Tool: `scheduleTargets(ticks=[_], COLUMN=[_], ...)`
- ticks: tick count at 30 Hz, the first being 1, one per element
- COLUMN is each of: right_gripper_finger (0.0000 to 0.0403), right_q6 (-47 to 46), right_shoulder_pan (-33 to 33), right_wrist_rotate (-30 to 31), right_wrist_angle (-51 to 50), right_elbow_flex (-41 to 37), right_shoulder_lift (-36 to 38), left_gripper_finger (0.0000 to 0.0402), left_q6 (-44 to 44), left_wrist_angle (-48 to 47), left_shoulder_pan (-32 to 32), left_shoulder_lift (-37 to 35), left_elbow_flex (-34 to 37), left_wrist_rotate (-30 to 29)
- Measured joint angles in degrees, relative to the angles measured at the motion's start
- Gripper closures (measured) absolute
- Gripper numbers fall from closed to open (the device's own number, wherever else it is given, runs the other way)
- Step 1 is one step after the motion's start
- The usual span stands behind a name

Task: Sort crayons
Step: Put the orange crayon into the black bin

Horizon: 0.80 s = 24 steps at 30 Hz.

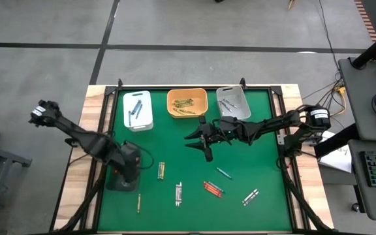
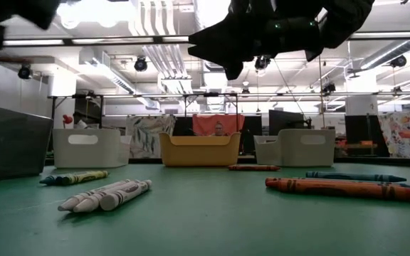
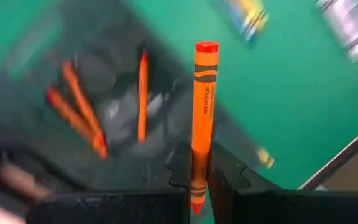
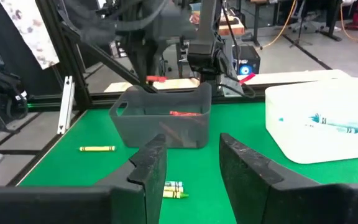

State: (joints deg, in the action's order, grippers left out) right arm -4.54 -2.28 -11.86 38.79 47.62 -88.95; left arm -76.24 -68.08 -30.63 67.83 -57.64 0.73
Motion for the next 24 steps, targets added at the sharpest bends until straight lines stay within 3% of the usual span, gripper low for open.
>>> scheduleTargets(ticks=[7, 18, 24], right_gripper_finger=[0.0263, 0.0260, 0.0261], right_q6=[0.1, 0.2, 0.7], right_shoulder_pan=[0.0, 0.0, 0.0], right_wrist_rotate=[-0.1, -0.1, -0.1], right_wrist_angle=[0.0, 0.0, -0.1], right_elbow_flex=[0.0, 0.0, 0.0], right_shoulder_lift=[0.0, 0.0, -0.1], left_gripper_finger=[0.0399, 0.0399, 0.0399], left_q6=[-8.5, -8.9, -8.9], left_wrist_angle=[-0.2, -0.7, -7.3], left_shoulder_pan=[-4.1, -4.1, -4.1], left_shoulder_lift=[4.9, 12.2, 16.5], left_elbow_flex=[1.8, 1.9, 2.0], left_wrist_rotate=[3.2, 4.6, 5.0])
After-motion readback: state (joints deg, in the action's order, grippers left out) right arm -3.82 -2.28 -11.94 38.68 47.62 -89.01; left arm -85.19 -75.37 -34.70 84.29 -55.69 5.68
